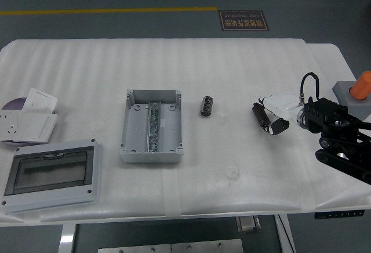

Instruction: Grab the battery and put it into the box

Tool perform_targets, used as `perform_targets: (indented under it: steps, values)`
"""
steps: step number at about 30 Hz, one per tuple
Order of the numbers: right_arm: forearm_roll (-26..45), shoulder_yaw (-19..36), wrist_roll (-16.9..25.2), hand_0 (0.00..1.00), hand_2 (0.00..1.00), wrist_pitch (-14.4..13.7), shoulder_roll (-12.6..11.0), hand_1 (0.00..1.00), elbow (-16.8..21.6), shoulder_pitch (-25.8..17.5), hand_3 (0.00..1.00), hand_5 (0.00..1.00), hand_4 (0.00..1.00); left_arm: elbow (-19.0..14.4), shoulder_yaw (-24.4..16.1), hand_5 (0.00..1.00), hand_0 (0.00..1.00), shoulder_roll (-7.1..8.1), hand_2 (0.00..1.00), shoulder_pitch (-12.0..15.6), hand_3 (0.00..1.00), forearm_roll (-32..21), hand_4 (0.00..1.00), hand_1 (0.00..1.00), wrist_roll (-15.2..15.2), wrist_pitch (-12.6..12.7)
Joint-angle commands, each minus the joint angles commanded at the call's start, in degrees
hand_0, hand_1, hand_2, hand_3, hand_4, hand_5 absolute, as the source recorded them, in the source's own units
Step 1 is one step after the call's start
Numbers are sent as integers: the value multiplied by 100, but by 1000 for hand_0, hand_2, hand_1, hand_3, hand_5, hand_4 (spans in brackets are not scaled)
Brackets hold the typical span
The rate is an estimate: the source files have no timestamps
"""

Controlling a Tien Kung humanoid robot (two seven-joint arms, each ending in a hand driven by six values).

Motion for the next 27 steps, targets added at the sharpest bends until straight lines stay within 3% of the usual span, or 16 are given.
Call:
perform_targets:
  steps: [19, 27]
  values:
    - [140, 127, 64, 471, 745, -165, -59, 537, 83, -52, 817, 260, 646, -8, -59, 303, 620, -3, 512, 3, 540, 60, 602, 648, -7, 8]
    - [383, 778, 78, 461, 736, -380, -111, 531, 686, -307, 797, 257, 607, 1, -17, 305, 619, -19, 512, 25, 540, 12, 602, 648, -11, 9]
